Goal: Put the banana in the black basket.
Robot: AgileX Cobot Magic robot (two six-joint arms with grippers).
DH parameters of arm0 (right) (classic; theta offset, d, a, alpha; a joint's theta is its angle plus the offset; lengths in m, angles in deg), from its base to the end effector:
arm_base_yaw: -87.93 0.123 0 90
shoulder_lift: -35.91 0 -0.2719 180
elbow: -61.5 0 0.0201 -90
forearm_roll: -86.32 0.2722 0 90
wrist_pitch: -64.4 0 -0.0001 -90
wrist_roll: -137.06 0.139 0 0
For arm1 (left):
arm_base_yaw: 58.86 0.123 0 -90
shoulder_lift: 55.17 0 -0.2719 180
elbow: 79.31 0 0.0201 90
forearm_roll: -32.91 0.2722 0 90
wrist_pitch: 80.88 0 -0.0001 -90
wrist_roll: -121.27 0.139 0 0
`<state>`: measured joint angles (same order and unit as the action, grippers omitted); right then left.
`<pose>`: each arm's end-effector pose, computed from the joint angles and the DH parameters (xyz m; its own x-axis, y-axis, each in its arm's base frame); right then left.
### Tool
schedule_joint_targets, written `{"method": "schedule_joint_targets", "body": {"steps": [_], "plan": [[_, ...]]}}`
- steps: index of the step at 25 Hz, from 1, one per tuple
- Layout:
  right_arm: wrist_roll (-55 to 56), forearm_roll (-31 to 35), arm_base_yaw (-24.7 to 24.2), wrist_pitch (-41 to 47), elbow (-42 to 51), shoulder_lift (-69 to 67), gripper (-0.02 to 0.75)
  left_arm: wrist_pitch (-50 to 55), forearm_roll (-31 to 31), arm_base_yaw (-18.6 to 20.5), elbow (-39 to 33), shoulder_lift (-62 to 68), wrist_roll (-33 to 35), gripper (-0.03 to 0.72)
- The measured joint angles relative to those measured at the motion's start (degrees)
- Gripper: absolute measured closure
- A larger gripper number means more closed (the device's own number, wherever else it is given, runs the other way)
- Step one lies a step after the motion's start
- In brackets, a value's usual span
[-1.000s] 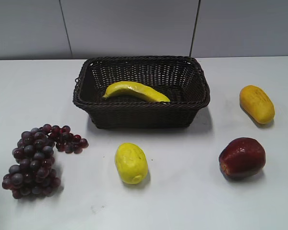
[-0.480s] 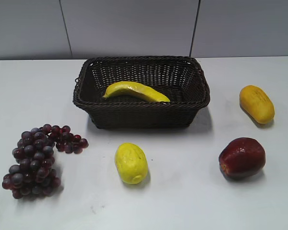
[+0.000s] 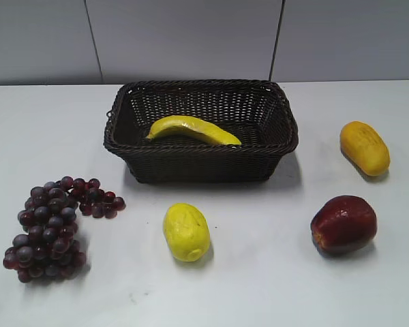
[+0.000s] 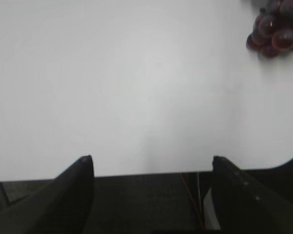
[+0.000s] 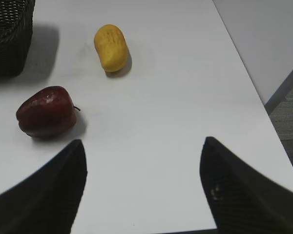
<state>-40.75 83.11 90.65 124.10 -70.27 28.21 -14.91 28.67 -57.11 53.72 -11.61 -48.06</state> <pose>0.0702 -0.0034 0.2685 -0.4315 -0.0106 -0.9021 0.0004 0.9999 -0.0119 0.1309 -0.0054 0.2008 -0.9056 0.1275 -0.4044 0.1389 0.9903 0.0010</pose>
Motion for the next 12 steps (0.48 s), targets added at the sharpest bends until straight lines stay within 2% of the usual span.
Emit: {"method": "schedule_joint_targets", "body": {"steps": [12], "plan": [[0.0, 0.0, 0.0, 0.0, 0.0, 0.0, 0.186, -3.76, 0.22, 0.0, -1.88, -10.73, 0.0, 0.137]]}}
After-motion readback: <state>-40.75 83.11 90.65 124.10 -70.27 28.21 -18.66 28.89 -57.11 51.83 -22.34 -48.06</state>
